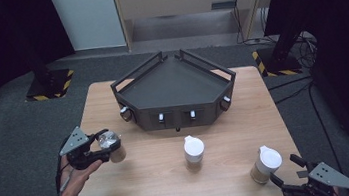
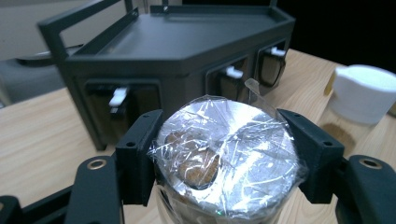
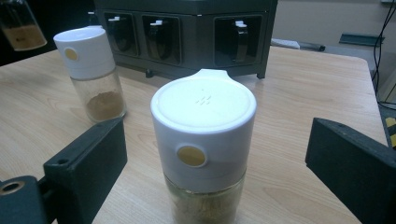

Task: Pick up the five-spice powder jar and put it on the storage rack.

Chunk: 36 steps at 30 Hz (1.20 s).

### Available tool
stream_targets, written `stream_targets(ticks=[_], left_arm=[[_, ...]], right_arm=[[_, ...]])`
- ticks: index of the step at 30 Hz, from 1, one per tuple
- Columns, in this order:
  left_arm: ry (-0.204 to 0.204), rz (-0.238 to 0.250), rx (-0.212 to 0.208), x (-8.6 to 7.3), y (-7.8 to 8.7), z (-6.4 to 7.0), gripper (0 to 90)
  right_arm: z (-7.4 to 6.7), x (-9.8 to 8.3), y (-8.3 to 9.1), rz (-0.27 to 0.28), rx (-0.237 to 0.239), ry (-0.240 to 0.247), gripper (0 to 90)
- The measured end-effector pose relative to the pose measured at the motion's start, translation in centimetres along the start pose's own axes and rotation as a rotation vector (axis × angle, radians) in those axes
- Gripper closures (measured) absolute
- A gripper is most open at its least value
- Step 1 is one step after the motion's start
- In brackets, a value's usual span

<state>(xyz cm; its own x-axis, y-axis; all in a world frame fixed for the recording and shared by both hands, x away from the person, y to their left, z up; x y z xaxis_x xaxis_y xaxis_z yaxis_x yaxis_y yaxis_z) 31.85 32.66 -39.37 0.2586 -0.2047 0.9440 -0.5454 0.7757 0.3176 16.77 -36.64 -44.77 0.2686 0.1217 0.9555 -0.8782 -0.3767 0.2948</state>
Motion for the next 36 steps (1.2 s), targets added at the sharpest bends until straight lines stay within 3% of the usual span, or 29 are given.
stream_targets(ticks=[10, 14, 27, 36], left_arm=[[-0.028, -0.012, -0.047, 5.0, -2.8, 0.2, 33.3], [-0.04, -0.018, -0.048, 6.9, -3.7, 0.1, 33.3], [-0.038, -0.024, 0.026, 12.7, -6.7, -0.5, 33.3], [-0.012, -0.007, 0.057, 14.4, -9.4, -2.0, 33.2]], right_arm=[[0.0, 0.0, 0.1, 0.001, 0.003, -0.003, 5.4], [0.1, 0.0, 0.0, 0.001, 0.007, -0.004, 5.4], [0.2, -0.1, 0.0, 0.003, 0.013, -0.007, 5.6], [0.3, -0.1, 0.0, 0.003, 0.016, -0.011, 5.6]])
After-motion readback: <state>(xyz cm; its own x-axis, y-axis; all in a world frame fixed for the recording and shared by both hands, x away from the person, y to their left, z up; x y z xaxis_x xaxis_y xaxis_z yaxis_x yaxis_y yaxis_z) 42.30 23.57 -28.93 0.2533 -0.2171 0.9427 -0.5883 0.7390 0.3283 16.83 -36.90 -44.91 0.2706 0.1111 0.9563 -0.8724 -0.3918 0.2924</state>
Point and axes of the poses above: each handheld gripper's, and its own axes: y roughly backward along the jaws, x roughly out of its top, z roughly to its right, the point moved 7 cm from there along -y, roughly forward along the jaws, and after that the axes turned 8 degrees about -x, right-handed, at the moved point
